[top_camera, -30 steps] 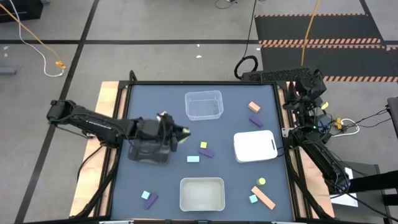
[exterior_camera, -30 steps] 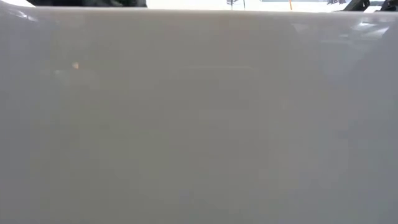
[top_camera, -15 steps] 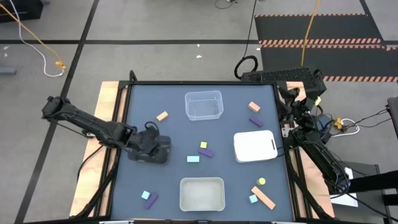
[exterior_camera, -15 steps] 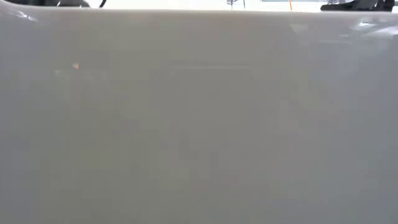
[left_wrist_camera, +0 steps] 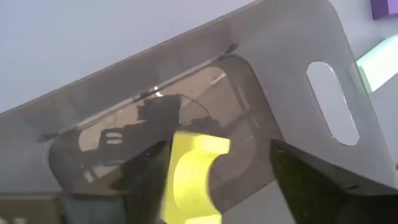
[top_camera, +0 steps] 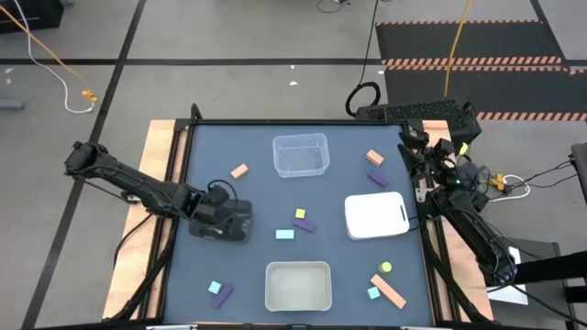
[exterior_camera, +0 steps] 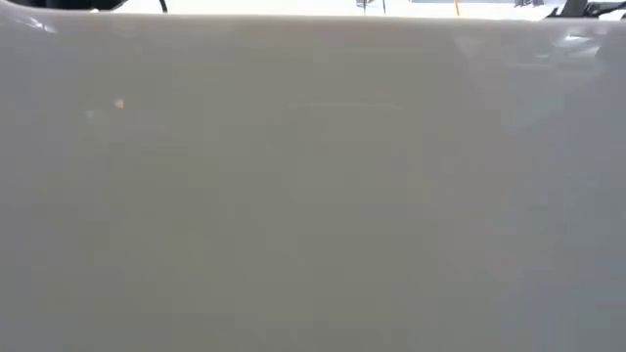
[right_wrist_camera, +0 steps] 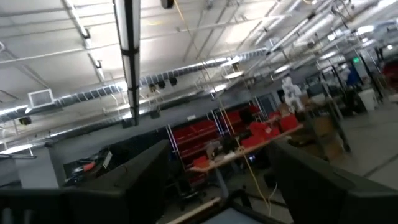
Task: Sort & place blocks by color
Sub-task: Put the top right brown block into the white bin
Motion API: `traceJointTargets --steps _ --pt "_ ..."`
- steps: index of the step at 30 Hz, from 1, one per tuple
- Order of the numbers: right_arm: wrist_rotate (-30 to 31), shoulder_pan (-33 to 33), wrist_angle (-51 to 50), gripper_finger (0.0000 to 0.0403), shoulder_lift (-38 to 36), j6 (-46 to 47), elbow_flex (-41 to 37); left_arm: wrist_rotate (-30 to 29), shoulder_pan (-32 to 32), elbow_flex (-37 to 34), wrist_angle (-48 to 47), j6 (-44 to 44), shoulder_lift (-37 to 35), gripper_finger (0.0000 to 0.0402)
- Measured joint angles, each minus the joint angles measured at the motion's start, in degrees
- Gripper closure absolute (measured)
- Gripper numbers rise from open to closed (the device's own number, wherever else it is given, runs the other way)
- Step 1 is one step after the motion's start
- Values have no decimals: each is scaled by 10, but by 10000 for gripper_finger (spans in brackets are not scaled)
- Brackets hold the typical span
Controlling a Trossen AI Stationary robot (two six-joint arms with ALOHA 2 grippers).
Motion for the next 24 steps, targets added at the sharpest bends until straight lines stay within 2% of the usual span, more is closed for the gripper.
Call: traceJointTargets --steps 2,5,11,21,24 --pt "1 0 -2 135 1 -7 0 0 0 0 0 -7 0 86" --pt "1 0 1 137 1 -45 0 -6 1 0 6 -12 0 72" --pt "34 0 1 139 23 -49 5 -9 15 0 56 4 -5 88" --pt "32 0 -46 139 185 -120 120 -9 38 0 252 116 -5 131" --pt "32 0 -100 139 240 -163 165 -10 46 0 311 155 -5 137"
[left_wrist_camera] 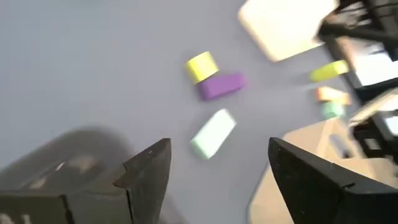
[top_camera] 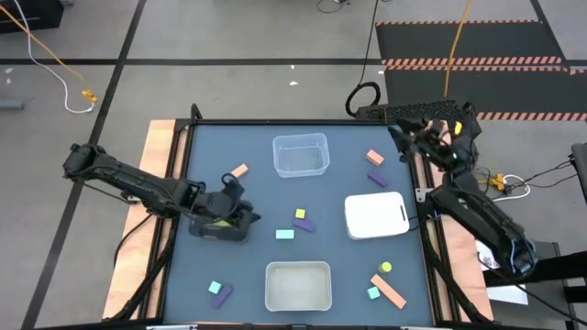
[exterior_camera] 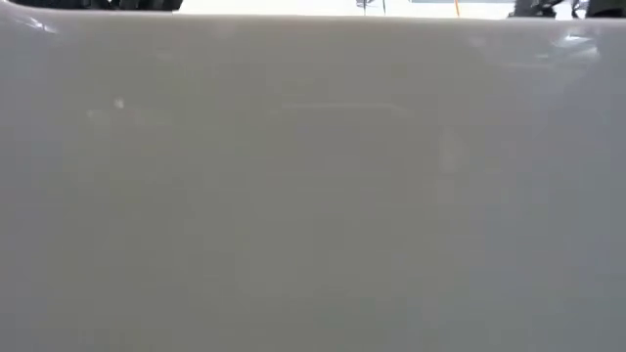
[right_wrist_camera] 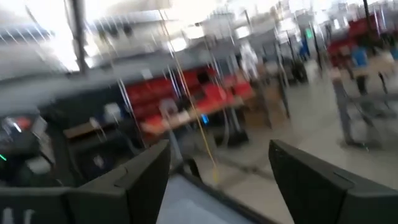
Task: Sort & place blocks by color
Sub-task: Put the top right brown block into the white bin
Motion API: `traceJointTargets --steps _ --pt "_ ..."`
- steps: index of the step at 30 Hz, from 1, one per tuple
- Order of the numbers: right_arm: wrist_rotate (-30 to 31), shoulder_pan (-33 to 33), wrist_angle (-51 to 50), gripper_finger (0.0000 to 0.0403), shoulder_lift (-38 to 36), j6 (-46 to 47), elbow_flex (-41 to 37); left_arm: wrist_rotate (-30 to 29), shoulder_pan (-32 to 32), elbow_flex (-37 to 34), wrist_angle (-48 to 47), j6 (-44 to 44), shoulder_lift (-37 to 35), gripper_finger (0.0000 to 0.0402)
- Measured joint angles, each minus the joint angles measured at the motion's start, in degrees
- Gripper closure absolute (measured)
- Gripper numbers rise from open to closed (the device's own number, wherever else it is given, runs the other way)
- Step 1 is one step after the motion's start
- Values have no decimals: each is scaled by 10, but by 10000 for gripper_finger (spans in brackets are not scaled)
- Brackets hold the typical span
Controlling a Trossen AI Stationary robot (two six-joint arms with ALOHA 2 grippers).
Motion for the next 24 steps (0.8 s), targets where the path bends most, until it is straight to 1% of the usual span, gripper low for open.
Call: traceJointTargets --steps 2,4,8,10,13,17,22,24 --pt "4 0 -60 140 38 -30 29 -2 6 0 40 28 0 140" --pt "26 0 -128 140 77 -52 52 -3 13 0 81 58 0 142" --pt "123 0 -256 140 149 -91 77 -3 26 0 141 104 0 140" --pt "172 0 -297 140 176 -111 78 -3 32 0 155 117 0 141" --pt "209 0 -333 140 215 -123 79 -3 42 0 160 123 0 142" --pt "211 3 -350 140 262 -122 79 -3 56 0 153 122 0 138" --pt "215 22 -354 140 323 -109 79 -3 69 0 152 137 0 143" --pt "234 34 -354 140 347 -109 79 -3 73 0 151 142 0 144"
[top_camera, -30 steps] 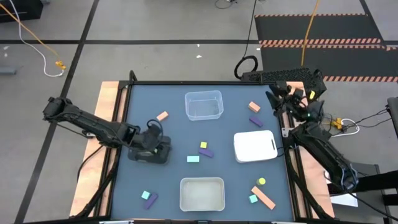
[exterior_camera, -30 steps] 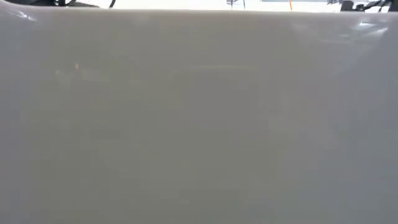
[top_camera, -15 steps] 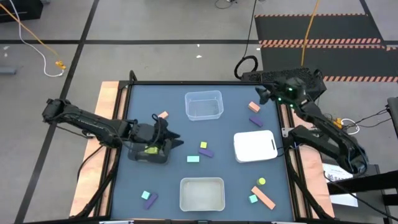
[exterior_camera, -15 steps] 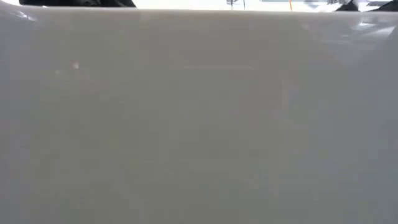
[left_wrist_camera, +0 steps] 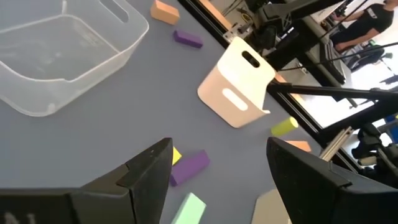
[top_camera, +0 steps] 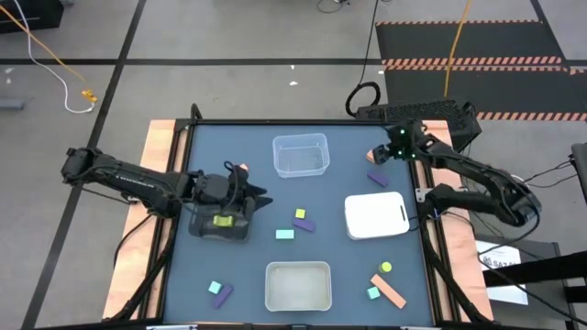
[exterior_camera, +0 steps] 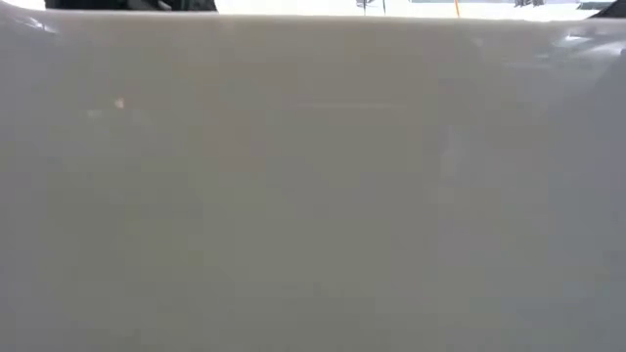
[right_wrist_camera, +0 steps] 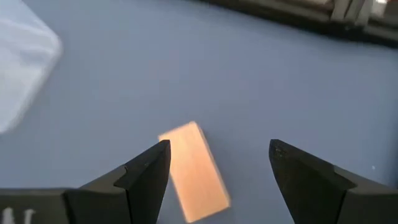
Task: Sort & place blocks by color
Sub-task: Put the top right brown block into the white bin
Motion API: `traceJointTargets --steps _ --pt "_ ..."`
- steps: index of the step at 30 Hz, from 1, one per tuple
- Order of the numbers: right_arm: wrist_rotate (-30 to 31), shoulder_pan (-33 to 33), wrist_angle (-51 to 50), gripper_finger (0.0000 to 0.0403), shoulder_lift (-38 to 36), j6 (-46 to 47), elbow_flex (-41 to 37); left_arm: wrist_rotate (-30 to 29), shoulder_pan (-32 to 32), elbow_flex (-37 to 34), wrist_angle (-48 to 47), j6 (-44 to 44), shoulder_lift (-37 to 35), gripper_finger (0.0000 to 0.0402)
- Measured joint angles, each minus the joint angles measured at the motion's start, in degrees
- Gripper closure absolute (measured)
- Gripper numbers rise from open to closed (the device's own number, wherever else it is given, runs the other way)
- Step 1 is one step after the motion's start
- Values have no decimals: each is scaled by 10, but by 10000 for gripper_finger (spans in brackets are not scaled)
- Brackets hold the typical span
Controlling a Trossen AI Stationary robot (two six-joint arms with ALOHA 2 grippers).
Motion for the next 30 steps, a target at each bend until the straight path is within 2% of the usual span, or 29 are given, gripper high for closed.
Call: traceJointTargets --steps 5,14,21,26,30 --pt "53 22 0 140 44 -9 0 0 8 0 0 15 0 140" --pt "51 53 19 140 88 -9 1 0 13 0 0 40 0 145" --pt "49 76 59 140 85 -9 -1 0 13 0 0 48 0 144" --pt "7 90 76 140 84 -15 -1 0 13 0 0 55 0 146" --pt "6 99 79 140 84 -15 -1 0 13 0 0 61 0 149"
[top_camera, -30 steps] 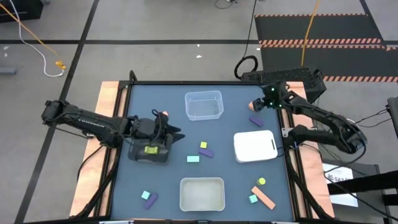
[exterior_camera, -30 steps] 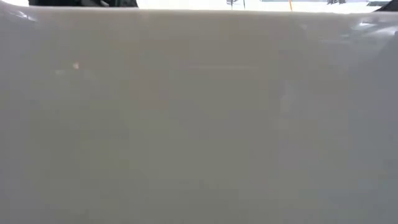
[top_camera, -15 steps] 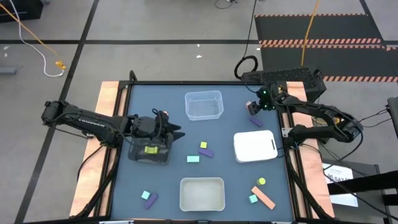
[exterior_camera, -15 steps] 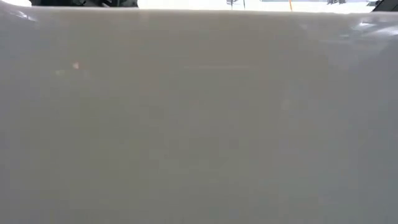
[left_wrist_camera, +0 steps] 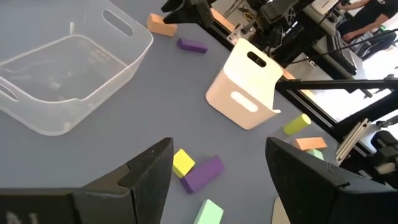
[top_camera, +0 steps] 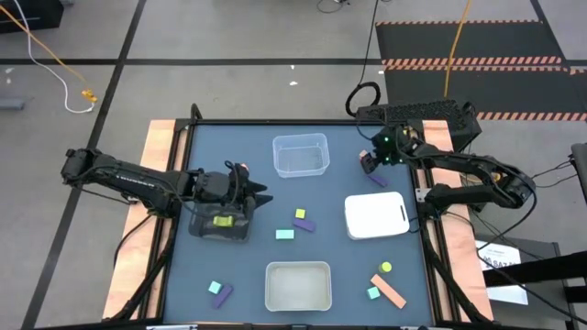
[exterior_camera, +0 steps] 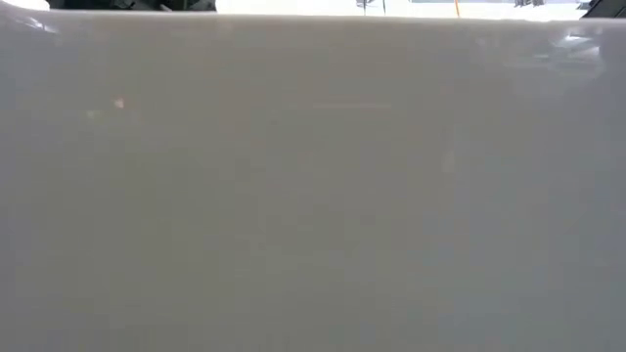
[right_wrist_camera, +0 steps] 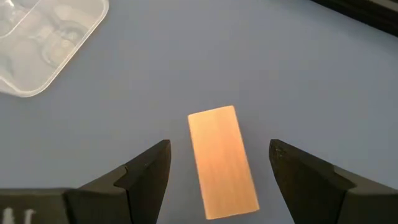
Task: Sort & place blocks by color
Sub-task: Put the top right brown block into the white bin
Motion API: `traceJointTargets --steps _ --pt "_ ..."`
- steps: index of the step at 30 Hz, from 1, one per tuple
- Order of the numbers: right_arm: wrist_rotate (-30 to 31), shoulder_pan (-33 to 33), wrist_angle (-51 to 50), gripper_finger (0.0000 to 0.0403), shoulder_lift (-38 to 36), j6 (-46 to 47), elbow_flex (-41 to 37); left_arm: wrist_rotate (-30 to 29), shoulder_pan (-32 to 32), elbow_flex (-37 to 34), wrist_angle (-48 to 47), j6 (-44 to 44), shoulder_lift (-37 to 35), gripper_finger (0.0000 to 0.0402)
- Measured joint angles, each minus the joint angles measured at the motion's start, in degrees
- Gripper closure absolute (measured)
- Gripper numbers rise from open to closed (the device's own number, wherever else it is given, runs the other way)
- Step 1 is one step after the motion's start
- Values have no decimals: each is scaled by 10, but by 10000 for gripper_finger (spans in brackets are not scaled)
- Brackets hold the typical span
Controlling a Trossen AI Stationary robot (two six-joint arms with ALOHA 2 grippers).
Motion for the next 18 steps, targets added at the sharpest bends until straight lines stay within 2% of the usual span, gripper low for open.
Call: traceJointTargets --steps 8,14,18 --pt "0 0 4 140 7 -14 -14 0 0 0 0 10 0 147" --pt "0 0 61 141 20 -16 -56 0 0 0 0 14 0 147" --pt "0 0 106 174 21 -15 -79 0 0 0 0 22 0 146"
